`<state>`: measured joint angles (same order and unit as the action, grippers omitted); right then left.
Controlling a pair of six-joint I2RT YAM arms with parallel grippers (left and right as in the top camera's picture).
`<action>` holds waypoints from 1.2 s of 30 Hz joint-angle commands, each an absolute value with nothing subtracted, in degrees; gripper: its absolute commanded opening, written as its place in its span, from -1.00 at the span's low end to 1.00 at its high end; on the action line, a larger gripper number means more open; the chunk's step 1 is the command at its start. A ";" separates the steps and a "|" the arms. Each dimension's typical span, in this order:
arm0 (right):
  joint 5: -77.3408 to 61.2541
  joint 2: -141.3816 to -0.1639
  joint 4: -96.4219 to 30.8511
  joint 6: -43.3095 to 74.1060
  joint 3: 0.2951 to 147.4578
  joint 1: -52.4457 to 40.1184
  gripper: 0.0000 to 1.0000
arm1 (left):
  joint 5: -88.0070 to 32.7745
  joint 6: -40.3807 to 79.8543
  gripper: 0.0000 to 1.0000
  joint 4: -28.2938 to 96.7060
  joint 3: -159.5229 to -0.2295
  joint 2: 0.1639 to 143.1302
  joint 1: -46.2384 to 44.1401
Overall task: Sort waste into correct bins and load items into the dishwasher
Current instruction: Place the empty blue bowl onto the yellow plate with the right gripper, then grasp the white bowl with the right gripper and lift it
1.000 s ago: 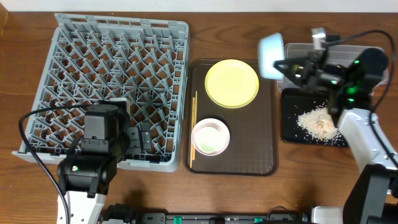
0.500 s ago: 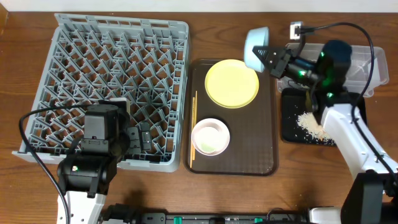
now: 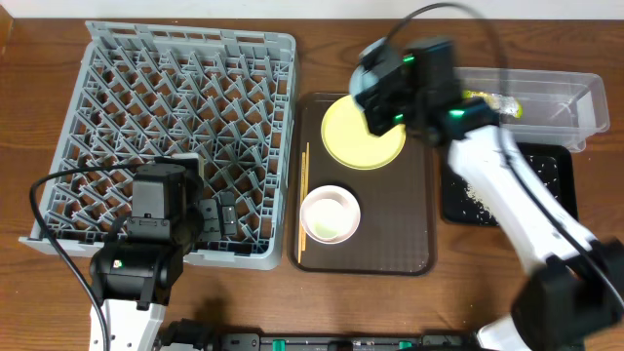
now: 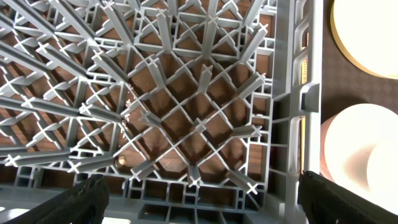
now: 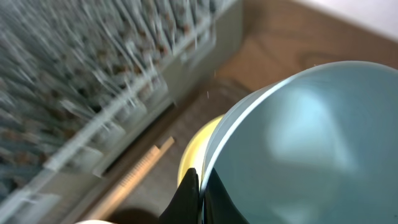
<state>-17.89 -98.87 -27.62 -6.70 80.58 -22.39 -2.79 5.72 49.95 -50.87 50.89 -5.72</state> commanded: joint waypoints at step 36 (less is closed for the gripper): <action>-19.51 -101.89 -50.24 -0.82 79.81 -33.54 -0.14 | -2.37 4.97 0.95 49.89 -51.88 50.85 -5.43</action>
